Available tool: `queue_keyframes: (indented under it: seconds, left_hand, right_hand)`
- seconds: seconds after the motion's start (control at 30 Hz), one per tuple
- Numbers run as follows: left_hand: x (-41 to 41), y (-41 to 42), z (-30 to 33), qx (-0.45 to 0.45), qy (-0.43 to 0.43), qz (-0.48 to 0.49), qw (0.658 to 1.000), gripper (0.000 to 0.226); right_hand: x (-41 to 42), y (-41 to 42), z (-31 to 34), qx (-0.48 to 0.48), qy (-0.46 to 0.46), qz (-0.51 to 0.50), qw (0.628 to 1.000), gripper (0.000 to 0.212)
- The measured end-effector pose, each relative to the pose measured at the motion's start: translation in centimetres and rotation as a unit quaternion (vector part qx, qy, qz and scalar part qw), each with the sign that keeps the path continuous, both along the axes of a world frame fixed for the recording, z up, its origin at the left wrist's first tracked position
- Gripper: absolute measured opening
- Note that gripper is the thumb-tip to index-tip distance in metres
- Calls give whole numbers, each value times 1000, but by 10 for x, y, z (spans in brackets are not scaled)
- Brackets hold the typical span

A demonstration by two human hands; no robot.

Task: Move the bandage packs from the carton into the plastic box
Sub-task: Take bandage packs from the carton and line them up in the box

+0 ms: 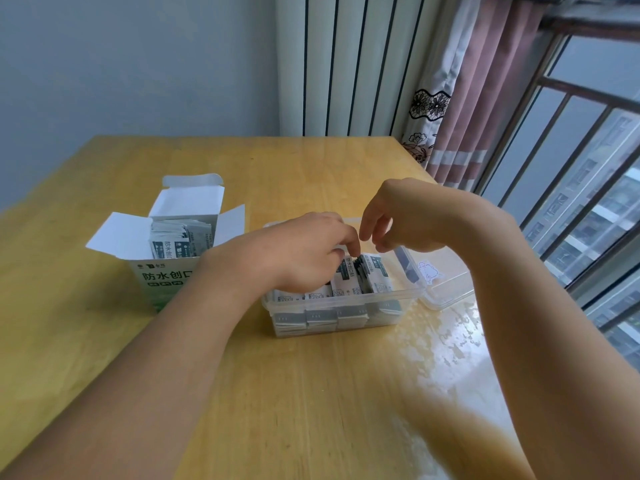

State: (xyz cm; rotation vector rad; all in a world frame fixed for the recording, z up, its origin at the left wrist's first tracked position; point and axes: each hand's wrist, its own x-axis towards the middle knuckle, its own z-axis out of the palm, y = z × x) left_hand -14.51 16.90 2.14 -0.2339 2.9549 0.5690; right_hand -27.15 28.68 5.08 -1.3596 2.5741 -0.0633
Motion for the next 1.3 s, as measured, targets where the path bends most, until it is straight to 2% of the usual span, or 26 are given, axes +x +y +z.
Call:
queue_keyframes:
  seconds: [0.1, 0.23, 0.33, 0.43, 0.53, 0.67, 0.9, 1.03, 1.3]
  left_hand:
    - [2, -3, 4, 15, 18, 10, 1000, 30]
    - [12, -17, 19, 40, 85, 39, 995, 23]
    - [17, -24, 22, 31, 111, 60, 992, 20]
    - [13, -18, 13, 18, 68, 39, 997, 21]
    - [7, -8, 6, 9, 32, 19, 999, 21]
    - [4, -2, 0, -18, -16, 7, 1000, 28]
    - [2, -1, -4, -27, -41, 14, 999, 35]
    - [3, -2, -3, -20, -41, 18, 999, 36]
    - [3, -2, -4, -14, -40, 19, 999, 34]
  right_hand:
    - [-2, 0, 7, -48, -3, 24, 999, 25]
    - [6, -1, 18, -120, -13, 52, 991, 24]
    - [11, -3, 16, -52, 1, 41, 998, 39]
    - [10, -11, 1, 101, 34, -5, 994, 65]
    - [13, -20, -12, 171, 93, -13, 981, 73]
    - [20, -22, -13, 180, 147, -16, 972, 70]
    - [28, -22, -13, 172, 166, -11, 971, 65]
    - [32, -24, -15, 155, 158, -8, 975, 58]
    - [35, -25, -11, 155, 105, -4, 982, 66]
